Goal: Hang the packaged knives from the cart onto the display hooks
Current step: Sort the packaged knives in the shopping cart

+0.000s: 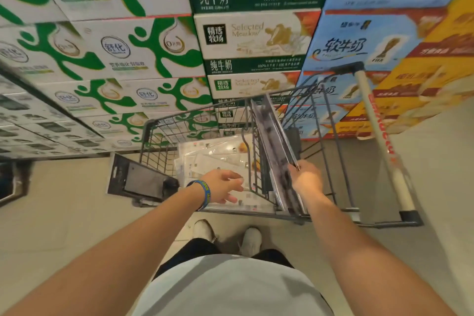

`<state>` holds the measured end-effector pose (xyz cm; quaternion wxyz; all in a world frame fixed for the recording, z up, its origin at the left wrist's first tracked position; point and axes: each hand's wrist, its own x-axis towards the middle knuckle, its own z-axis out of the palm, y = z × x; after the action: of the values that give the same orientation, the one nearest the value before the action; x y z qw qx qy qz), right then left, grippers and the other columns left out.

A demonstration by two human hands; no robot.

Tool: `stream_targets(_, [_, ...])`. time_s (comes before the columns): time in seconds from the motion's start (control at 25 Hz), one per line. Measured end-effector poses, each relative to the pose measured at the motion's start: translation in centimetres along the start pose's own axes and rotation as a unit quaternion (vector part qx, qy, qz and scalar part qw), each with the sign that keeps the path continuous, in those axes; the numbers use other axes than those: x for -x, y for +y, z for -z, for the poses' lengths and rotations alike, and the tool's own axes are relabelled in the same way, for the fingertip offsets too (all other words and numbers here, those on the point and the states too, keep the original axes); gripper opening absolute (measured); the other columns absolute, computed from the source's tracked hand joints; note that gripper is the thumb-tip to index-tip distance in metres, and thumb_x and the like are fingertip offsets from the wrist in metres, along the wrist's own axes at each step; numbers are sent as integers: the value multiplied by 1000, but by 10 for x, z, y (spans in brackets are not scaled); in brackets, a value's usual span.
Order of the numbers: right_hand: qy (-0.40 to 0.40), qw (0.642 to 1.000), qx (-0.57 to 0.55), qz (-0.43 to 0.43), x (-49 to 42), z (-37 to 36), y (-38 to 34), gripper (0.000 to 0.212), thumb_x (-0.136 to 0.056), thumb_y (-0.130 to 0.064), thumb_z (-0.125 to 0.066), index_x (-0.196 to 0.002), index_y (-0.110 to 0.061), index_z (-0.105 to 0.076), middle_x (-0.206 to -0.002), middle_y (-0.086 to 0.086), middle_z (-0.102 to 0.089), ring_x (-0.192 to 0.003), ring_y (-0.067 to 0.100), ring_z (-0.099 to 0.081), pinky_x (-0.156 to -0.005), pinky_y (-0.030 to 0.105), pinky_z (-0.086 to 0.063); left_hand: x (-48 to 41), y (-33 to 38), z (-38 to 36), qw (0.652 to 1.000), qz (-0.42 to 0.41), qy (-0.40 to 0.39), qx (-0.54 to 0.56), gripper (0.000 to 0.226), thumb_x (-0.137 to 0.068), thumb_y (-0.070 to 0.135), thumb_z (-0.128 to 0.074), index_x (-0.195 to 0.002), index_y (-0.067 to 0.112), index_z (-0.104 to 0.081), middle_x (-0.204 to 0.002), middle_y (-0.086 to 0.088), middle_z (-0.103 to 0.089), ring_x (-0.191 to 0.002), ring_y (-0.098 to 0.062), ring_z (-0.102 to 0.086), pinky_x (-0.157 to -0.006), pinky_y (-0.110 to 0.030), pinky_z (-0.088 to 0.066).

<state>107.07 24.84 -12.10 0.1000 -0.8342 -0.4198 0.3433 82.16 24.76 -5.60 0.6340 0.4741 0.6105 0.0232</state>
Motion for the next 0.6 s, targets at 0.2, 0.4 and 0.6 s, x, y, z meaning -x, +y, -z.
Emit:
stream_targets(0.2, [-43, 995, 84, -37, -15, 4, -20, 34, -107, -36, -48, -122, -10, -63, -123, 16, -66, -106, 32, -57, -81, 37, -44, -8, -17, -7, 999, 33, -8, 27, 14, -100, 36, -55, -111, 27, -57, -98, 11, -73, -71, -15, -73, -68, -28, -60])
stream_targets(0.4, [154, 969, -113, 157, 36, -1, -65, 23, -103, -38, -50, -108, -24, -68, -102, -7, -63, -97, 13, -62, -82, 34, -51, -22, -33, -5, 998, 23, -4, 65, 6, -98, 27, -57, -98, 29, -62, -87, 11, -75, -72, -23, -74, -63, -26, -61])
stream_targets(0.6, [-72, 939, -143, 305, 82, -32, -148, 24, -101, -39, -54, -87, -26, -68, -75, -8, -68, -68, 7, -62, -57, 21, -50, -35, -76, 32, 984, 78, 101, 124, 19, -98, 21, -57, -109, 9, -67, -89, -7, -75, -54, -18, -65, -57, -25, -58])
